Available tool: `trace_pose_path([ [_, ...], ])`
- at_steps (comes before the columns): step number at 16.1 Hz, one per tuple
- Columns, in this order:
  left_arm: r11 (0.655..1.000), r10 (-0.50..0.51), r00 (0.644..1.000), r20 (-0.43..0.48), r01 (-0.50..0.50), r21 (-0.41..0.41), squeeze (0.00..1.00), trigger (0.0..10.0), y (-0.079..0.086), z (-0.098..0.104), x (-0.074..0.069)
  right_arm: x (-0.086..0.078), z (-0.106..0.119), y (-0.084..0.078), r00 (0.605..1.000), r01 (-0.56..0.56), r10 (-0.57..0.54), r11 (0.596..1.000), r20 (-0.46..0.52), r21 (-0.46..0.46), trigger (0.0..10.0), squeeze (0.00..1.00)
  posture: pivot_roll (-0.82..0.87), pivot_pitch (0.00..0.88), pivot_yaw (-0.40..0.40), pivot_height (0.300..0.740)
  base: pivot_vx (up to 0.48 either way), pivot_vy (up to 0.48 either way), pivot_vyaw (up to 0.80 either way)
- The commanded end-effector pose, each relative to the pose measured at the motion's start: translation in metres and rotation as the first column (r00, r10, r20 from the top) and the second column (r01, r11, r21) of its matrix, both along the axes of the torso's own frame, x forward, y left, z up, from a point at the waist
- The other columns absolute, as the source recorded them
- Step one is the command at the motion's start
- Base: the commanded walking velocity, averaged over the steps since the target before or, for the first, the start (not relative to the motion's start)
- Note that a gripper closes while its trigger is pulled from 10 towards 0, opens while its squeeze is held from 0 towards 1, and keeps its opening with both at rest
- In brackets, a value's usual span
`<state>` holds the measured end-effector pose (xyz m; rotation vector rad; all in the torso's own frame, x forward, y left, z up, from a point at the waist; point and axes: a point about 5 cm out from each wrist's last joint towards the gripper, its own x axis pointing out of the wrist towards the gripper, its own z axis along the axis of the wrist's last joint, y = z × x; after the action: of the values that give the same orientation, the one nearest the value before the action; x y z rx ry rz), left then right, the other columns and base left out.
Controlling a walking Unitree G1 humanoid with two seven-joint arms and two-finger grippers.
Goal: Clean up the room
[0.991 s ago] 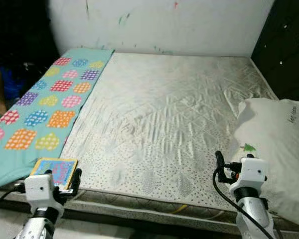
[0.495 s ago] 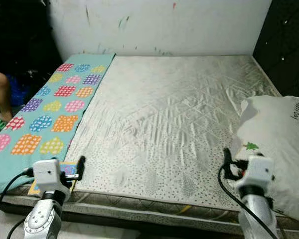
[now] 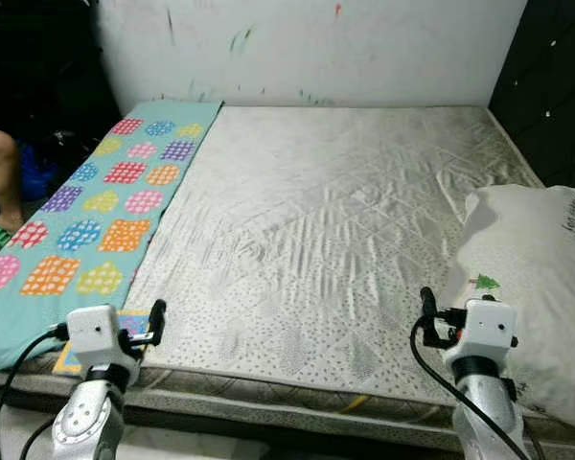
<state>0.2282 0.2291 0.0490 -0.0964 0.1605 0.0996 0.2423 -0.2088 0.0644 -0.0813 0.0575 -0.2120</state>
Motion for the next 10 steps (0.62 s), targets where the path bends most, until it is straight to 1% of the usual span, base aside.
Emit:
trace_pose_path([
  [1,1.000,-0.002,1.000,-0.011,0.002,0.005,0.00,10.0,0.004,0.000,0.000,0.001,-0.002,0.000,1.000,0.004,-0.004,1.000,-0.013,0.010,10.0,0.00,-0.15,0.005,0.060,0.740,0.000,0.000,-0.80],
  [4,1.000,0.006,1.000,0.002,-0.006,0.016,0.00,10.0,0.004,0.003,0.000,0.007,0.000,0.003,1.000,-0.009,0.009,1.000,-0.006,0.028,10.0,0.00,-0.14,0.026,0.045,0.740,0.000,0.000,-0.80],
  [5,1.000,0.008,1.000,0.007,-0.009,0.025,0.00,10.0,0.003,0.004,0.001,0.011,0.002,0.005,1.000,-0.030,0.029,0.999,0.004,0.030,10.0,0.00,-0.14,0.031,0.039,0.740,0.000,0.000,-0.80],
  [7,0.999,0.007,1.000,0.017,-0.007,0.043,0.00,10.0,0.000,0.006,0.003,0.017,0.004,0.009,0.998,-0.063,0.063,0.998,0.009,0.030,10.0,0.00,-0.13,0.047,0.025,0.740,0.000,0.000,0.00],
  [9,0.996,0.003,1.000,0.031,-0.006,0.086,0.00,10.0,0.000,0.010,0.004,0.022,0.007,0.013,0.997,-0.081,0.081,0.996,0.016,0.026,10.0,0.00,-0.12,0.058,0.021,0.740,0.000,0.000,0.00],
  [10,0.997,0.006,0.999,0.031,-0.009,0.083,0.00,10.0,-0.001,0.011,0.004,0.023,0.007,0.015,0.996,-0.092,0.091,0.995,0.019,0.026,10.0,0.00,-0.12,0.055,0.018,0.740,0.000,0.000,0.00],
])
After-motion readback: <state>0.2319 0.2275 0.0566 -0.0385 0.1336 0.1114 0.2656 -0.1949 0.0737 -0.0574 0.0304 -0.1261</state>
